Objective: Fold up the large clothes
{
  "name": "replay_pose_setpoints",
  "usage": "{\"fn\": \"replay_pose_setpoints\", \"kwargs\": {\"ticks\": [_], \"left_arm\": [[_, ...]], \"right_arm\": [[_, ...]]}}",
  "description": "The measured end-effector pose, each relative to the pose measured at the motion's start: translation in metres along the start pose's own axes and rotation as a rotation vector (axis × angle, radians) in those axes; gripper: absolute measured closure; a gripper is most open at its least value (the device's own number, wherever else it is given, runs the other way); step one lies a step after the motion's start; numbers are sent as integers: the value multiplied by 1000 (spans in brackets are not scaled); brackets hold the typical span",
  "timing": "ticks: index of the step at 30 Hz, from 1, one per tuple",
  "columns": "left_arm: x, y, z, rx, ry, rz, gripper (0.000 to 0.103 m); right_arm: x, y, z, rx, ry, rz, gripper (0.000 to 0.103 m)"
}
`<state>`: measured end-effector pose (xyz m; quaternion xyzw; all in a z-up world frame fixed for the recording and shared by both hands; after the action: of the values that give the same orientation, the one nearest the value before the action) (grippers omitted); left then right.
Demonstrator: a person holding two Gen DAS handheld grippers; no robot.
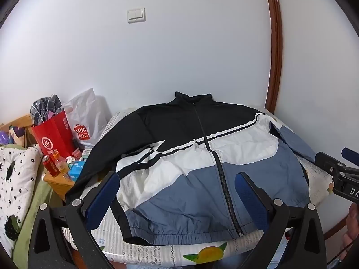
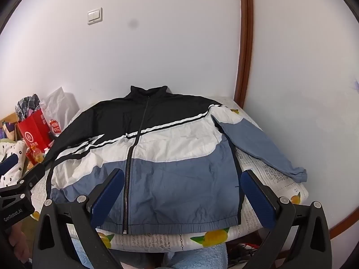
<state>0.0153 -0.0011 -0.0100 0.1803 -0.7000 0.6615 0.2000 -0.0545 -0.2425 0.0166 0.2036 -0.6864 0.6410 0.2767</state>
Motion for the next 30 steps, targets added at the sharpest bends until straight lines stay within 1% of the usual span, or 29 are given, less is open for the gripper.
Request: {"fn": "replay_pose_setpoints", "kwargs": {"ticks": [2,3,6,8,9,10,12,14,30], "left_arm": [[4,1,3,-7,2,3,0],[-2,-1,1,20,4,-44,0],[-3,-4,1,26,3,-42,0],[-6,-6,-1,38,6,-47,0],[-5,-9,-1,26,7,-38,0],[3,-5,2,0,1,-18,0],[2,-6,3,-1,-4,-16,0],[6,-5,2,-1,-5,-5,0],[8,-3,-1,8,-4,0,0]], "right_arm": [[0,0,-1,-2,-9,-3,0],[1,0,-1,0,-12,-2,0],[6,2,5,-14,-16,20,0],[7,4,1,-12,-13,26,0],[6,4,0,-11,-11,22,0],[7,5,0,-11,-8,21,0],[4,2,-2,2,-11,9,0],[9,2,-2,-4,-6,16,0],[13,2,-1,-15,-4,28,0]]}}
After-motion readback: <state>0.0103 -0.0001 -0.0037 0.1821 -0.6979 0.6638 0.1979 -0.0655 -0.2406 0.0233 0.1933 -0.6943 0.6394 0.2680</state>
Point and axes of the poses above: each gripper's, at about its wrist camera, not at the fingertips, and x roughly against the way its jaws point, z to its right, y to its underside, the point moved 2 cm from there along -x, roughly the way its jaws point
